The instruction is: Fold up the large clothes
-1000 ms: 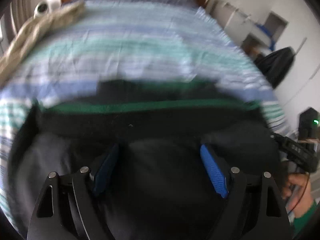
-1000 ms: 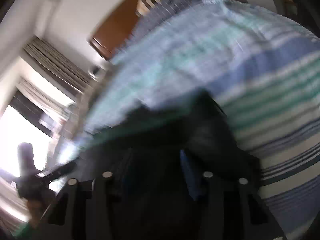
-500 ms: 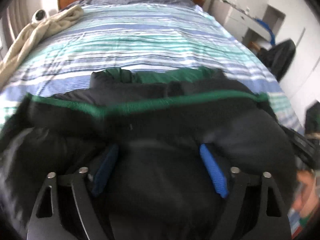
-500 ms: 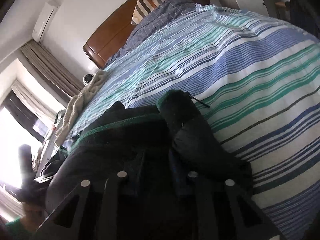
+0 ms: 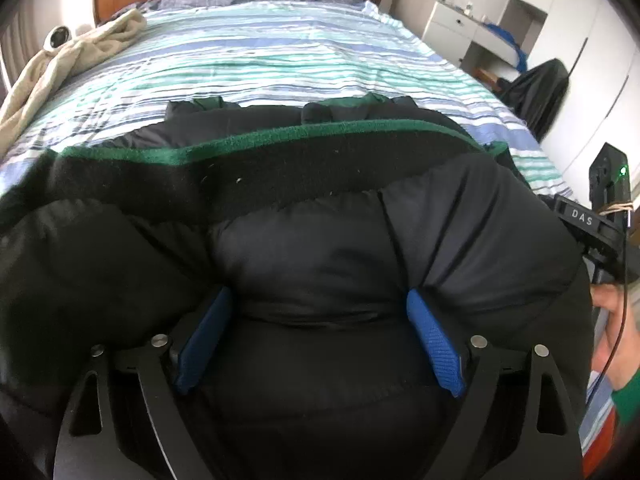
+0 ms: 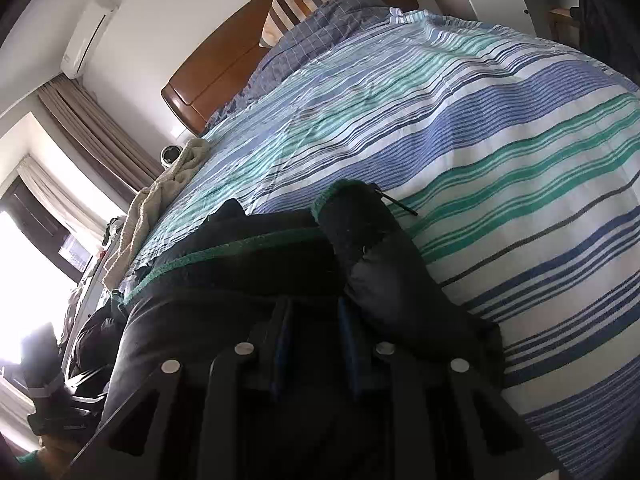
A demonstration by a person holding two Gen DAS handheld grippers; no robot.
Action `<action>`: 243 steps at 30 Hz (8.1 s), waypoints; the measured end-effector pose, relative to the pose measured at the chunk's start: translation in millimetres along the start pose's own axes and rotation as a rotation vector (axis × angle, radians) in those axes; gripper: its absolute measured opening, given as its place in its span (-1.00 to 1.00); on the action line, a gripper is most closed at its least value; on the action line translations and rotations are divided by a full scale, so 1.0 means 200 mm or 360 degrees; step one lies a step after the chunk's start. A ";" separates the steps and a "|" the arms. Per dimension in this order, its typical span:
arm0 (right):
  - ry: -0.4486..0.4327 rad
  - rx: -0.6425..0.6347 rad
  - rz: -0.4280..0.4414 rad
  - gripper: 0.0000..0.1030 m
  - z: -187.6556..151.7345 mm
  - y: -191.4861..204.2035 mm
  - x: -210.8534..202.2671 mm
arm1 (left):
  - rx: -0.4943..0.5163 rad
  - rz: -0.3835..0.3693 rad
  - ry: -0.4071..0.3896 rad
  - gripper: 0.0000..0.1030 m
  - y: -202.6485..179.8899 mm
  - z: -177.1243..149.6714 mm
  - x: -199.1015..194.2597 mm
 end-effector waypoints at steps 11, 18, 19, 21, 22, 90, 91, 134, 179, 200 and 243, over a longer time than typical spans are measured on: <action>0.0002 -0.0022 -0.0048 -0.57 0.00 0.00 -0.01 | 0.0088 0.0003 -0.0008 0.74 -0.06 -0.18 -0.10; 0.0013 -0.0065 -0.0114 -0.57 -0.01 0.00 -0.01 | 0.0118 0.0017 0.0051 0.56 -0.13 -0.22 -0.29; 0.0011 -0.0066 -0.0113 -0.57 -0.01 0.00 -0.02 | 0.0149 0.0001 0.0030 0.56 -0.16 -0.26 -0.33; 0.0010 -0.0063 -0.0105 -0.57 -0.01 0.00 -0.01 | 0.0179 0.0021 0.0012 0.58 -0.17 -0.34 -0.34; 0.0012 -0.0064 -0.0106 -0.57 0.00 0.00 -0.01 | 0.0160 0.0014 0.0007 0.58 -0.15 -0.35 -0.31; -0.0435 0.0580 0.0132 -0.51 -0.45 0.14 -0.68 | 0.0058 0.0132 0.0001 0.85 0.03 -0.35 -0.28; -0.0473 0.0428 0.0129 -0.51 -0.42 0.25 -0.75 | 0.0042 0.0111 0.0063 0.77 0.04 -0.34 -0.30; -0.0013 -0.0809 0.0685 -0.23 -0.71 1.88 -0.52 | -0.0128 -0.0201 0.0267 -0.29 0.73 0.13 -0.86; 0.0652 -0.0945 0.0080 -0.35 -0.54 1.88 0.46 | -0.0884 -0.0503 0.0124 0.12 1.24 -0.32 -0.46; 0.0507 -0.1021 -0.0038 -0.39 -1.15 1.46 -0.01 | -0.0865 -0.0523 0.0100 0.25 1.21 -0.27 -0.42; 0.0217 -0.0793 -0.0244 0.16 -1.10 1.27 -0.49 | -0.0383 0.0324 -0.0470 0.98 1.15 -0.27 -1.42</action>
Point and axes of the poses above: each gripper's, at about its wrist camera, not at the fingertips, and x roughly the way its jaws point, y to its left, z to its top, the point moved 10 cm from there along x, roughly the way its jaws point, and after that the axes turned 1 degree about y, right-handed, at the moved point
